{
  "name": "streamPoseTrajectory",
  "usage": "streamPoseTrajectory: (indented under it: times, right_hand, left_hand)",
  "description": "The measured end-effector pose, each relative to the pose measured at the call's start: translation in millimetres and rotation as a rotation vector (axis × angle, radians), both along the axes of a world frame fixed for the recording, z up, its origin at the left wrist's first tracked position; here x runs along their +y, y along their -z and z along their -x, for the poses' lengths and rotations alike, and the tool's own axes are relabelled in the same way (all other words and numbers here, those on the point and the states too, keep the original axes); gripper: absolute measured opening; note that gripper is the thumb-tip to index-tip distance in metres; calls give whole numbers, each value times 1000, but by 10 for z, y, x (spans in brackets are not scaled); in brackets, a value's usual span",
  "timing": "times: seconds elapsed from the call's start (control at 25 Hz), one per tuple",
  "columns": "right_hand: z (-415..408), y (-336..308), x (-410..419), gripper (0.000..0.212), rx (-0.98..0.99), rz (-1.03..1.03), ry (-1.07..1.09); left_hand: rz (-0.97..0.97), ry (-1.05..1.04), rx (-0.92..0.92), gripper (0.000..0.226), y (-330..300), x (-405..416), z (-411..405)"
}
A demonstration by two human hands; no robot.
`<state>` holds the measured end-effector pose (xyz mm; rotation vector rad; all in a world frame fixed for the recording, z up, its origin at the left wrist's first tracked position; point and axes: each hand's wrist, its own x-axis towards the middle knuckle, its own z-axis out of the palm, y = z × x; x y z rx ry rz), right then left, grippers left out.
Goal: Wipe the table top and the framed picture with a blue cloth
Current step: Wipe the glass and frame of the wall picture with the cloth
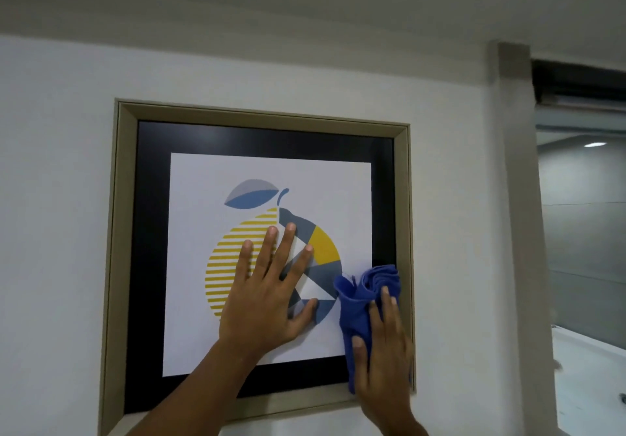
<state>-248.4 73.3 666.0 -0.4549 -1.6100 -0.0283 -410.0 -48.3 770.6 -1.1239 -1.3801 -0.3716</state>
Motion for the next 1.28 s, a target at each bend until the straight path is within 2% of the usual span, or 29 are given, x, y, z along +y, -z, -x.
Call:
streamPoseTrajectory:
  times: [0.08,0.2,0.28,0.36,0.48,0.6,0.76,0.88,1.08,1.28]
  right_hand:
    - [2,-313,-11,61,14,-12,-32]
    - [47,-1246,11,59,80,-36,-51]
    - [66,-1912,38,60,74,-18,-12]
    - [68,-2278,103,62,46,-38,63]
    - [91,-2077,188,66,45,-85,57]
    - [76,-1296,195,75,-18,-68,38]
    - [-21,-21,158,82,-207,16,43]
    - [-117,370,189,74,-222,46,2]
    - [-58,-84,81,73,-131,17,-105]
    - [64,-1593,143,75,-14,-24,-63]
  left_hand:
    - [2,1,-2,83,16,10,18]
    - [-3,0,-2,84,22,24,10]
    - [-8,11,-7,83,25,17,5]
    - [-9,8,-9,82,24,3,-5]
    - [-5,12,-8,82,22,2,-6]
    - [-6,8,-5,82,27,20,4]
    - [-18,11,2,84,30,29,24]
    - [-34,22,14,84,39,48,49]
    - [-31,22,11,83,30,33,48]
    - [-29,43,8,83,38,59,75]
